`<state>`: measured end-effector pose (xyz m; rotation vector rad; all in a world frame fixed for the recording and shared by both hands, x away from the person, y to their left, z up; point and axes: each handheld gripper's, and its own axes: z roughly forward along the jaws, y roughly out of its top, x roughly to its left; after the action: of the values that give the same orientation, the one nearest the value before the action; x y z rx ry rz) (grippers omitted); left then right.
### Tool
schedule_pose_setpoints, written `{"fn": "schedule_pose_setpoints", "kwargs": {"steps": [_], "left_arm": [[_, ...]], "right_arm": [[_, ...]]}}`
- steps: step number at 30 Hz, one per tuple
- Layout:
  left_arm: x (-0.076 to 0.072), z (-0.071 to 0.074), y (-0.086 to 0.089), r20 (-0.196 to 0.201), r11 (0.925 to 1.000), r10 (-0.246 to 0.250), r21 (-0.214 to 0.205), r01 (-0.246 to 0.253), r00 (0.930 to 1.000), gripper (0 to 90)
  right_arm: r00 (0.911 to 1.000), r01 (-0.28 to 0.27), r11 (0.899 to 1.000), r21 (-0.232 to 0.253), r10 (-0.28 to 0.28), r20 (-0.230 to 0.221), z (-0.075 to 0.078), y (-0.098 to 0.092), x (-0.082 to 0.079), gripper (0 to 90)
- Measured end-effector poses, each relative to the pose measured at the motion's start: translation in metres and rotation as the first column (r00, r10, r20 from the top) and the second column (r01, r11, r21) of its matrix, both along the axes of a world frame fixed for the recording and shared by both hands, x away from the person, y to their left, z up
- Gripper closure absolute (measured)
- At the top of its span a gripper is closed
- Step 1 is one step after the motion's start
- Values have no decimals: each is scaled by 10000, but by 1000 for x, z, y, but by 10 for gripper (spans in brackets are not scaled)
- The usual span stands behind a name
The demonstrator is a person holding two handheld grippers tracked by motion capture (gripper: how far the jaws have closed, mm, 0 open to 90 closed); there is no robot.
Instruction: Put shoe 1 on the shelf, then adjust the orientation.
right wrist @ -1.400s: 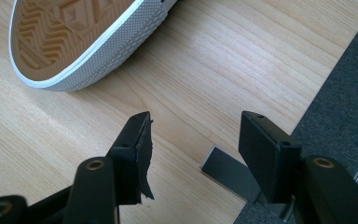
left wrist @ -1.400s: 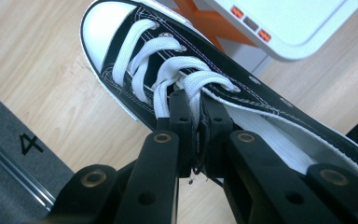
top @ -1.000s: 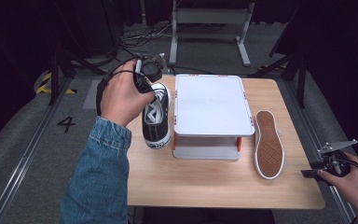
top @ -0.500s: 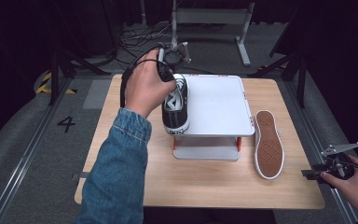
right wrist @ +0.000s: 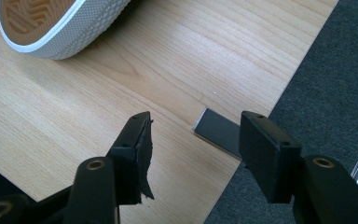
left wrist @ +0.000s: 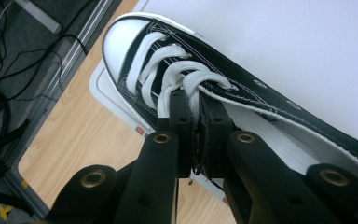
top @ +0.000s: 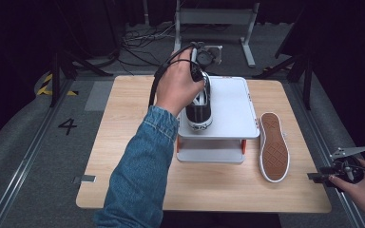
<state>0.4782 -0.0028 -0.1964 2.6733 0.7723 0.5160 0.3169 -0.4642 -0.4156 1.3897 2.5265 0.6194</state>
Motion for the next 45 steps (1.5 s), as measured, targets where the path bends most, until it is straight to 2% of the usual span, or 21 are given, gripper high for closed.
{"fn": "schedule_pose_setpoints", "kwargs": {"steps": [4,8,13,17,20,22,23,24,25,26,29,33,38,41,45], "left_arm": [[5,-2,-12,43,9996,-258,136,257,9997,856],[8,-5,-21,116,9993,-308,228,305,9995,855],[12,-8,-29,-94,9974,-562,444,566,9984,853],[9,-11,-32,-261,9922,-956,778,974,9951,849],[9,-12,-32,-421,9908,-1068,788,1099,9934,841],[9,-15,-32,-560,9891,-1138,874,1184,9919,821],[8,-15,-32,-465,9899,-1090,865,1127,9929,794],[8,-15,-32,-465,9899,-1090,865,1127,9929,734],[7,-16,-30,-268,9931,-715,916,737,9971,643],[6,-15,-29,-211,9936,-607,940,625,9979,584],[2,-12,-24,-78,9968,-573,561,576,9983,506],[-6,-5,-14,37,9968,-748,296,747,9972,484],[-20,4,6,123,9963,-857,-29,858,9962,459],[-26,4,16,88,9966,-807,-178,809,9967,447],[-38,3,40,87,9964,-669,-518,673,9977,442]], "right_arm": [[10000,49,10000,45,-49,-12,0,-1,-1,452],[9999,122,9999,102,-122,46,0,-3,-2,452],[10000,80,9999,124,-81,35,0,-4,-2,451],[10000,85,9999,94,-86,45,0,-4,-2,450],[10000,62,9999,103,-62,45,0,-3,-2,449],[10000,80,9999,111,-80,38,0,-3,-2,447],[10000,84,9999,121,-84,50,0,-2,-2,446],[10000,84,9999,121,-84,50,0,-2,-2,446],[10000,57,9999,103,-58,69,1,-2,-2,445],[10000,49,9999,93,-50,83,1,-2,-2,446],[9999,68,9999,87,-69,75,1,-2,-1,445],[9998,-16,10000,41,15,185,5,1,-1,446],[9994,-77,9999,90,74,343,9,3,0,463],[9987,-207,9996,183,198,462,9,7,1,463],[9970,-457,9989,64,452,635,11,13,4,450]]}}
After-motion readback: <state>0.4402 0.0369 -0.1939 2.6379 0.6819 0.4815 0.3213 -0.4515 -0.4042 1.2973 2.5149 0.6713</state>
